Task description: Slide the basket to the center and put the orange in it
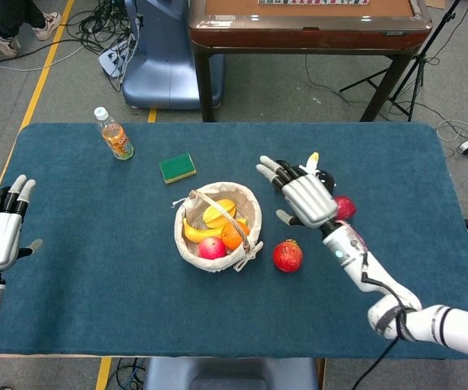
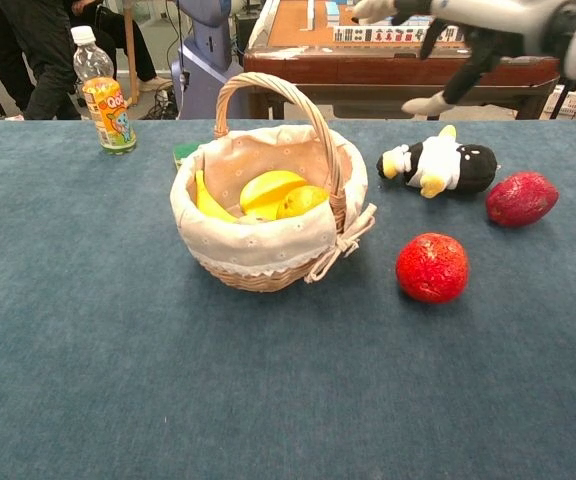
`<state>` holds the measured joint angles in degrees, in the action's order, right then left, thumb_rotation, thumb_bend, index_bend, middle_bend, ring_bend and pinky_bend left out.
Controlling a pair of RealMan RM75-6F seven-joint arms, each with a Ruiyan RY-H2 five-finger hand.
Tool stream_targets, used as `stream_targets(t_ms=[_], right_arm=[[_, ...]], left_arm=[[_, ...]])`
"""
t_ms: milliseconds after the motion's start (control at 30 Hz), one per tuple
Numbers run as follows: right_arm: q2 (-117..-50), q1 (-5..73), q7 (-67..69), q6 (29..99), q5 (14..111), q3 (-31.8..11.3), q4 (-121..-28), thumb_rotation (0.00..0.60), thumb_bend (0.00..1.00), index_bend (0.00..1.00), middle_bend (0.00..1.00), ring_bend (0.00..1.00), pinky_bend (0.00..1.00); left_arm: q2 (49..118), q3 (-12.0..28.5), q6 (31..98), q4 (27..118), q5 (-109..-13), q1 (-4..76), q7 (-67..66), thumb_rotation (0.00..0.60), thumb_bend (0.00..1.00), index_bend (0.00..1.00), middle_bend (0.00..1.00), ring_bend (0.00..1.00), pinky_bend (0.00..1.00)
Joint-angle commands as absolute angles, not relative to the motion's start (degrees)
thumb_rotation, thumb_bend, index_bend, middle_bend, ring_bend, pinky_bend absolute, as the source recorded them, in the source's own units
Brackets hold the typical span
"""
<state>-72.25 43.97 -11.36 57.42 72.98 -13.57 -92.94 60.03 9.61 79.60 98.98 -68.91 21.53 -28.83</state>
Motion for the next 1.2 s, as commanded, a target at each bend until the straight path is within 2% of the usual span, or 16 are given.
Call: stream_targets(t_ms=[33,333,600,800,1200], right_arm=[[-66.0,37.2,-14.6,64.8,74.3,-10.4,-98.6,0.600,0.26,0.00,0.09,0.09,0.29],[-56.6,23.4,-15.4,78.1,78.9,-3.3,-104.4,0.600,0.26,0.00,0.12,0.12,0.29],[-55.4,12.4,-13.6,87.5,82.9,2.3,-102.9,0.600,0.28,0.01,0.16,0.14,0.29],[-56.8,6.7,-12.1,92.0,83.0,3.7,-101.2,0.600,0.31,0.03,0.17,0.15,0.30],[-58.9,2.6,-7.8,93.6,84.4,2.9,-96.1,0.600,0.34,0.09,0.19,0.16,0.30]], left_arm=[[59.4,9.1,80.0,99.7,-68.3,20.6,-29.5,0.600,0.11,0.00,0.06,0.13,0.24],[59.3,7.6,84.5,101.6,-68.4,16.9,-30.8,0.600,0.11,0.04,0.06,0.13,0.23],[59.4,5.0,86.8,104.9,-69.6,13.7,-32.6,0.600,0.11,0.06,0.06,0.13,0.23],[59.9,4.0,88.6,107.4,-69.4,11.9,-35.2,0.600,0.11,0.06,0.06,0.13,0.22],[61.2,2.1,93.7,109.8,-71.3,7.8,-38.6,0.600,0.11,0.07,0.06,0.13,0.22]])
